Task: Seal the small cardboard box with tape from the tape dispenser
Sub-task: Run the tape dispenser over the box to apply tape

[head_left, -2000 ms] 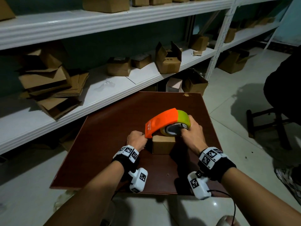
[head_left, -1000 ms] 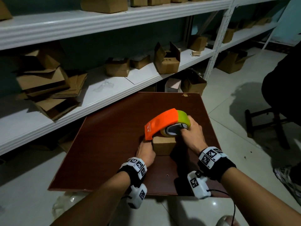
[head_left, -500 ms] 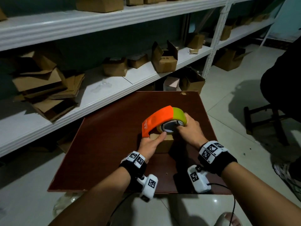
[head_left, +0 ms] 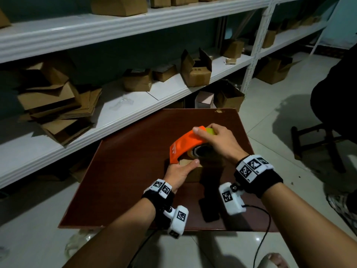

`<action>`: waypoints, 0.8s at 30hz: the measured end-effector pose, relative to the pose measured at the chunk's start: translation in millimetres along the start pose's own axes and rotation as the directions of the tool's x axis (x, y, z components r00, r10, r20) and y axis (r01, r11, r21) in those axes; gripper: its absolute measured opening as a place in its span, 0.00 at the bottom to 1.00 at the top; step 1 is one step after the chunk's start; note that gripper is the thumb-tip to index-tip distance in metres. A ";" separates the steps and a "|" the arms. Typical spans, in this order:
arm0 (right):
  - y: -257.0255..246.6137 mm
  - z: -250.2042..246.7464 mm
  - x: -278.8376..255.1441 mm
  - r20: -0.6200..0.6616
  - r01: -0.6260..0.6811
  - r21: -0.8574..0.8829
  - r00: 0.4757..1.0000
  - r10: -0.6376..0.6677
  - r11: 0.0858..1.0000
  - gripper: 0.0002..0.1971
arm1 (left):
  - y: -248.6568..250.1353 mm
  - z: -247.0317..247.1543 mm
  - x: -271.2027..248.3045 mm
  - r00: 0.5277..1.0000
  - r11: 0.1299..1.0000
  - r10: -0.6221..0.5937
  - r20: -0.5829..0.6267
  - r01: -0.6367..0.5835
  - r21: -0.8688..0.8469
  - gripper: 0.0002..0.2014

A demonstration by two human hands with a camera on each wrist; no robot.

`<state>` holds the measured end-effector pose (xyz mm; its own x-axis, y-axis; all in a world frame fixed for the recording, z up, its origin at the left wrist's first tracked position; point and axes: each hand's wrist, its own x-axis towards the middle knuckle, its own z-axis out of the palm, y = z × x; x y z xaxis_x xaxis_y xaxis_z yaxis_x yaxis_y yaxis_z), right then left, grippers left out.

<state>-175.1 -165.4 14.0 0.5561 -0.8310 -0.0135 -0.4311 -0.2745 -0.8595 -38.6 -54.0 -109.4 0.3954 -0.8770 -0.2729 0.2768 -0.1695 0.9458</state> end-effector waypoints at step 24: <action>-7.8 -10.3 9.5 0.173 -0.094 0.174 0.983 0.064 0.980 0.19 | 2.5 -7.0 3.6 0.998 0.985 0.055 0.020 -0.057 0.163 0.20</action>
<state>-173.8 -176.1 25.8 0.6416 -0.7509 -0.1564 -0.3516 -0.1067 -0.9301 -30.3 -54.4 -109.2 0.3921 -0.8940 -0.2169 0.1073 -0.1898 0.9759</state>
